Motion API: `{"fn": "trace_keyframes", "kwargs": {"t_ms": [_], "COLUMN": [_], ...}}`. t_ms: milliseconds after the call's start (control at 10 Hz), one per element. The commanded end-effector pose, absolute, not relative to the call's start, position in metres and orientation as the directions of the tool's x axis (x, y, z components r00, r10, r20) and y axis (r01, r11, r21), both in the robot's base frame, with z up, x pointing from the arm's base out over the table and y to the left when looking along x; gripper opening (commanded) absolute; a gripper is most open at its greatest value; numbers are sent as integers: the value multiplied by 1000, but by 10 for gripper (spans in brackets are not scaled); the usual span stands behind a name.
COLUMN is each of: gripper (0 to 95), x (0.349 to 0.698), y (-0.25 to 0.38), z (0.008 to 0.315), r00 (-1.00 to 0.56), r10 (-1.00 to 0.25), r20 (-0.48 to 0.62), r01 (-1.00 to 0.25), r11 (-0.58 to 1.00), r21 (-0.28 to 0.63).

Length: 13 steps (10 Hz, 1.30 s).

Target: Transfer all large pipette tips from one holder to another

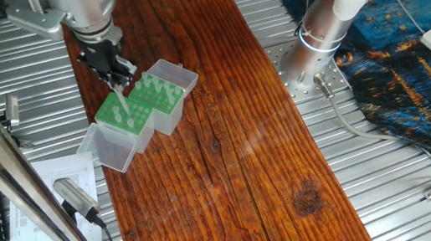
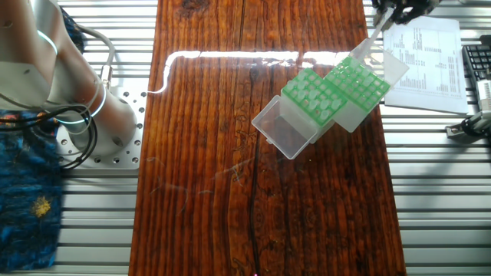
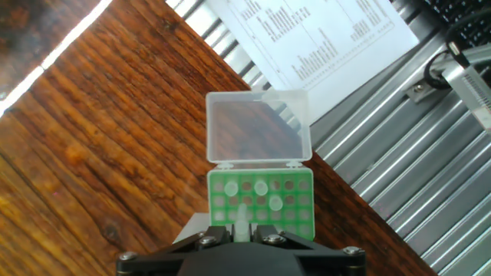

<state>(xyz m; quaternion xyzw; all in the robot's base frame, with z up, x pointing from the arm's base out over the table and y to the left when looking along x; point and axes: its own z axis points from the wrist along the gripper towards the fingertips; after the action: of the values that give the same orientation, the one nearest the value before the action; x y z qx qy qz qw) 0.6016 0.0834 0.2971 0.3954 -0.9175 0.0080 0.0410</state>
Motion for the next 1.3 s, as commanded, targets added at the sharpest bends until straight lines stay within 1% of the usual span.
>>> {"fn": "trace_keyframes", "kwargs": {"t_ms": [100,600,800,1300], "gripper": [0,0,0,0], "x": [595,562,545,524], "y": [76,60,57,50], "z": [302,309,304,294], "r00": [-674,-655,-659,-665], "r10": [-735,-753,-751,-746], "r20": [80,65,54,39], "r01": [-735,-752,-749,-744], "r11": [677,658,661,666], "r21": [25,44,46,50]}}
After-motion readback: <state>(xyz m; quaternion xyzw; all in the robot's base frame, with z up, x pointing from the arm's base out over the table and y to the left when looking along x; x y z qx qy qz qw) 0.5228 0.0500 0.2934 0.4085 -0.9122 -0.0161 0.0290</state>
